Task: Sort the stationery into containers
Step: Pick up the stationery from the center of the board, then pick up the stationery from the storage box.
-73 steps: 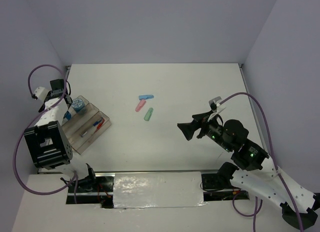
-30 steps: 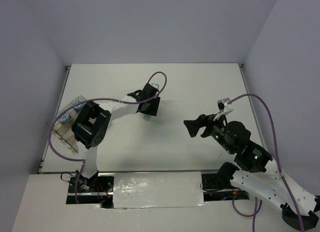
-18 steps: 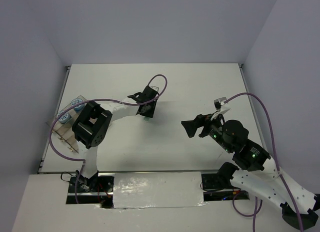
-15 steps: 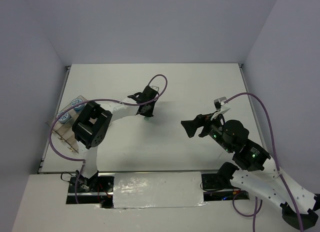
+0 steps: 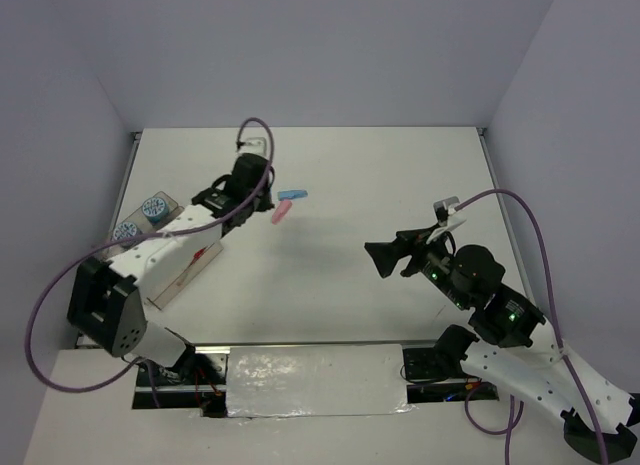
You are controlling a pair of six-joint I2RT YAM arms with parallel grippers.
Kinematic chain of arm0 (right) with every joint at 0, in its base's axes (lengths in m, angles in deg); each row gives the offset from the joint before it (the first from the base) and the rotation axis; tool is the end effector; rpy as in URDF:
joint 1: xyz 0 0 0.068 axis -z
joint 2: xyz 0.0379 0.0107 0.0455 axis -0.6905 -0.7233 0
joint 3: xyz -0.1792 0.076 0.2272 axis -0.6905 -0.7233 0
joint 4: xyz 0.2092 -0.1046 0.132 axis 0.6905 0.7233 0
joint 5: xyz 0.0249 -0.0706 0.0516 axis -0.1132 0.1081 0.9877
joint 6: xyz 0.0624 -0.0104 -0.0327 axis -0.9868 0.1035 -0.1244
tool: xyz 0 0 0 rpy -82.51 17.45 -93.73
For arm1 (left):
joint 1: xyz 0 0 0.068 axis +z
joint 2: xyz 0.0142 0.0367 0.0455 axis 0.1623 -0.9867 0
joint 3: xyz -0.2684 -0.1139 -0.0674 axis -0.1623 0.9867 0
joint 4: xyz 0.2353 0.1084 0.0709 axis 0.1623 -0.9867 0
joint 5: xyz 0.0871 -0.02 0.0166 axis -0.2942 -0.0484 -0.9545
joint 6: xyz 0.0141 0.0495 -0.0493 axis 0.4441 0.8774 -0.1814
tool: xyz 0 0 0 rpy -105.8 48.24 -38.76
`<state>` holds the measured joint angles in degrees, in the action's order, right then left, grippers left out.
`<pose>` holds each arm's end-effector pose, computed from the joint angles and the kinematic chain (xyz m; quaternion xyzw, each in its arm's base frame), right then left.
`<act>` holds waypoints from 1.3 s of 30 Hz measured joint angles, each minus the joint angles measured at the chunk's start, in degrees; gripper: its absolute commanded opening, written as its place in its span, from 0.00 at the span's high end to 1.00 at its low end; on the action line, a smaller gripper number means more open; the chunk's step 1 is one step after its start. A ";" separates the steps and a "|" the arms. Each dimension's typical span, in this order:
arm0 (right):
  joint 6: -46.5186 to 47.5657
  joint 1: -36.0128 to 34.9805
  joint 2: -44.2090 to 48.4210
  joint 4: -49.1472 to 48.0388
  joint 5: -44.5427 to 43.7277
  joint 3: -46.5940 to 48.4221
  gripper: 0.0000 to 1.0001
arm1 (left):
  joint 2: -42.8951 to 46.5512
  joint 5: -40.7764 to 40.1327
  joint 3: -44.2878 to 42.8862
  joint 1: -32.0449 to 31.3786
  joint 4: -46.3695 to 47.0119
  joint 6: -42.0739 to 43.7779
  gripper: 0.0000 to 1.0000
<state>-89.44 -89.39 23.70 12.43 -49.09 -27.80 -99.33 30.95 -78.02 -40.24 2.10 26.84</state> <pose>0.0955 0.0810 0.3468 -0.0843 0.7463 0.3041 0.5860 0.3209 -0.1669 0.3027 -0.0601 0.8794 -0.0705 0.4670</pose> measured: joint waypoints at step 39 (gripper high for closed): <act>5.51 0.00 6.01 -2.56 5.14 -3.69 0.00 | 8.22 -12.94 29.40 29.88 21.07 38.03 0.58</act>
<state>-83.93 -89.39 29.71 9.87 -43.95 -31.50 -91.11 18.01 -48.63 -10.36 23.17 64.87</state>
